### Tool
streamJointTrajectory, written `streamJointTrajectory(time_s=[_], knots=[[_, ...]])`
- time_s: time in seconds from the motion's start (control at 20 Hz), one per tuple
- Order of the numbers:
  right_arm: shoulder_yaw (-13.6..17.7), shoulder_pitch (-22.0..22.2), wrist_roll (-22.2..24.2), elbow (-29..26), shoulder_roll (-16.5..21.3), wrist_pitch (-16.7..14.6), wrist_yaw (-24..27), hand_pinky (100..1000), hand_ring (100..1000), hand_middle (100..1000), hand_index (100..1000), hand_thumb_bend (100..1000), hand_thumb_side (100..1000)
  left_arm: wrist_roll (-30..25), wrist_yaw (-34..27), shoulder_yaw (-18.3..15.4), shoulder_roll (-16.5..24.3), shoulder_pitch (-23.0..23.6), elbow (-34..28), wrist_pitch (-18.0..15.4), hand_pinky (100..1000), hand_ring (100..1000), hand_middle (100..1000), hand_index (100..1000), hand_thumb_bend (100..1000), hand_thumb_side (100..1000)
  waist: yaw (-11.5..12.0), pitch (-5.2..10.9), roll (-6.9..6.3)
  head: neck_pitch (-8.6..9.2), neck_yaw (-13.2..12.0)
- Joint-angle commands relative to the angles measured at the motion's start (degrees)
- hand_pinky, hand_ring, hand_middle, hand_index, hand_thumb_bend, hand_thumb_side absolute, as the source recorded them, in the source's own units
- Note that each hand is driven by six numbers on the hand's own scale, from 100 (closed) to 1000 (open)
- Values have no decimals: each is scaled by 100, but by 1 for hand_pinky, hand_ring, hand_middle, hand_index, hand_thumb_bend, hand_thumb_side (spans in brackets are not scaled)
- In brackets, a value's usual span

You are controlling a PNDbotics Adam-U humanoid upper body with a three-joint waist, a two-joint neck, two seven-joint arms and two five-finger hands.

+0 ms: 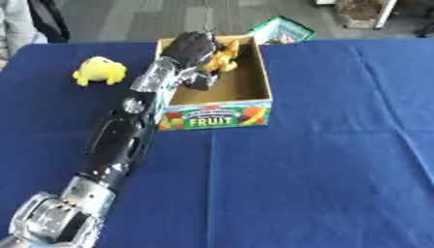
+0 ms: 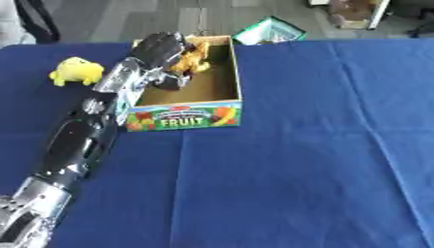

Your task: Pick up objects on the table and place them in the box.

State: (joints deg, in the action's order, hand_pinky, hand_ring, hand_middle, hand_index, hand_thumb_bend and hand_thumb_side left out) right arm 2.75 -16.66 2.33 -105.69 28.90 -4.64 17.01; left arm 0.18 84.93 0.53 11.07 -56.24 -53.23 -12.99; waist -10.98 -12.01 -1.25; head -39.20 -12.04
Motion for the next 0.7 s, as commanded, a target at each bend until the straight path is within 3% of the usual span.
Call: streamJointTrajectory(time_s=[0.05, 0.3, 0.6, 0.7], knots=[[13, -75, 27, -110, 75, -9, 27, 620, 585, 609, 819, 100, 322, 230, 225, 7, -11, -79, -68, 76, 498, 280, 333, 664, 100, 109, -24, 82, 39, 67, -51], [16, -68, 31, -105, 62, -11, 28, 620, 585, 608, 819, 100, 321, 359, 461, 47, -64, -38, -7, 174, 541, 387, 434, 710, 100, 100, -39, 83, 45, 67, -87], [20, -63, 36, -95, 57, -10, 29, 620, 584, 608, 819, 100, 321, -66, 499, 88, -77, -12, 78, -17, 650, 556, 580, 788, 312, 108, -42, 86, 39, 50, -105], [21, -60, 38, -91, 55, -9, 29, 620, 584, 608, 819, 100, 321, -293, 477, 99, -80, -5, 93, -98, 696, 620, 630, 818, 397, 175, -43, 86, 39, 45, -111]])
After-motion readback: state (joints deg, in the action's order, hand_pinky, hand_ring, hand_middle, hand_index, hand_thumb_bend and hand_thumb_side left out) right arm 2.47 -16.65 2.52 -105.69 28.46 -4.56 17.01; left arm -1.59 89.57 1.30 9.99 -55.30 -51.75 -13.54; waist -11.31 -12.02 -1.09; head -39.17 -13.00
